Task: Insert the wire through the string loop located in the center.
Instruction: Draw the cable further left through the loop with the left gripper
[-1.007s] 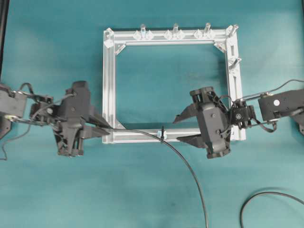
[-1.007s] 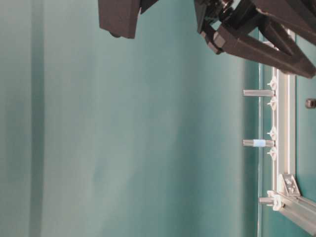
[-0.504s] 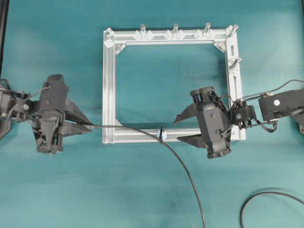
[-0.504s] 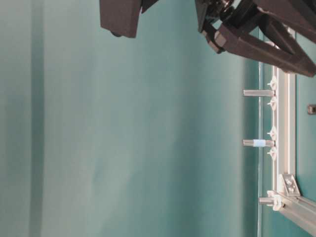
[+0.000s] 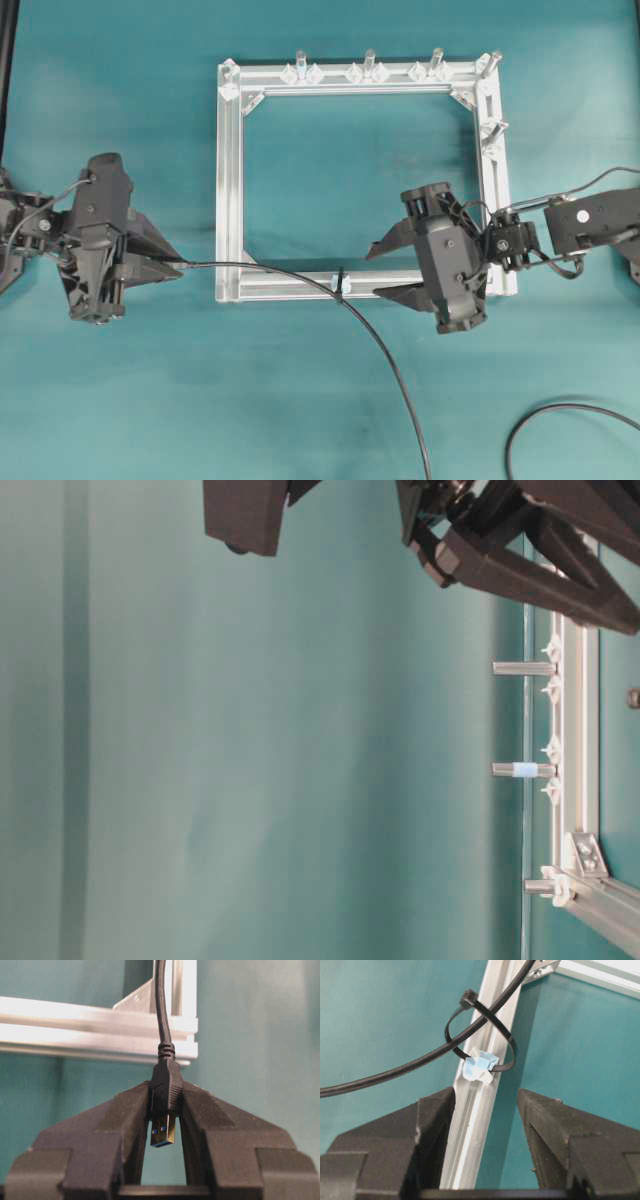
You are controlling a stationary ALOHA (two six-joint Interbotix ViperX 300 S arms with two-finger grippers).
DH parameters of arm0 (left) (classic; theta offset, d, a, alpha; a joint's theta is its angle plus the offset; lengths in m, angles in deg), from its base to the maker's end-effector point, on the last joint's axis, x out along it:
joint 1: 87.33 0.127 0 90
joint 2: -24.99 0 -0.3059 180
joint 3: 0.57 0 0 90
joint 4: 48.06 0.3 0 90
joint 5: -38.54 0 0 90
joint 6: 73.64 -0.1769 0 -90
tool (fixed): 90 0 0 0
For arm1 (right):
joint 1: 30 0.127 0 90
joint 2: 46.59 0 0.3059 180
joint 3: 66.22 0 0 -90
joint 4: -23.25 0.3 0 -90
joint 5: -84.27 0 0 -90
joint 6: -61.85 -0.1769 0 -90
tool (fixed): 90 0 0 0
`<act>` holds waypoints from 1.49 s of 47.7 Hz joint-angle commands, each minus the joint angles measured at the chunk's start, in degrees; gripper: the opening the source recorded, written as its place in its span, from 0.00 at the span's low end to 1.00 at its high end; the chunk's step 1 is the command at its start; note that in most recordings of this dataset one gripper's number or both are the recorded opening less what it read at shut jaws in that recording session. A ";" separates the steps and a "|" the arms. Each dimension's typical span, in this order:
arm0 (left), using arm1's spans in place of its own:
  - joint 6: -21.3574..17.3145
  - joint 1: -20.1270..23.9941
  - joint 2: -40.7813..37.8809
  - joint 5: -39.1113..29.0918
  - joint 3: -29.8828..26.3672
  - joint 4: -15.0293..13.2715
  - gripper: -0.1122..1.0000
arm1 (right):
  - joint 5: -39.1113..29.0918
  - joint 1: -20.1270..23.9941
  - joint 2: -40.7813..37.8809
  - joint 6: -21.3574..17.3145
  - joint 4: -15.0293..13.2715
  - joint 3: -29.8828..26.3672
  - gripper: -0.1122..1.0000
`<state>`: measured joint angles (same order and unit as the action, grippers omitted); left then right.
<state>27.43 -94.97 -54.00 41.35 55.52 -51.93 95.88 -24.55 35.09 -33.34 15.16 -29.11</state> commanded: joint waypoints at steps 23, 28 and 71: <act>0.35 -1.14 -6.68 5.19 0.44 0.09 0.26 | -0.79 0.18 1.32 -0.09 0.18 -0.62 0.60; 0.35 -1.58 -6.77 7.03 0.62 0.09 0.26 | -0.79 0.18 1.32 -0.09 0.18 -0.53 0.60; -0.09 -1.49 -4.92 -3.08 -3.16 0.26 0.69 | -0.53 0.18 1.41 -0.09 0.18 -0.35 0.60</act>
<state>27.52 -96.20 -60.42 38.10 53.33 -51.93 94.91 -24.46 35.09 -33.43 15.25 -28.85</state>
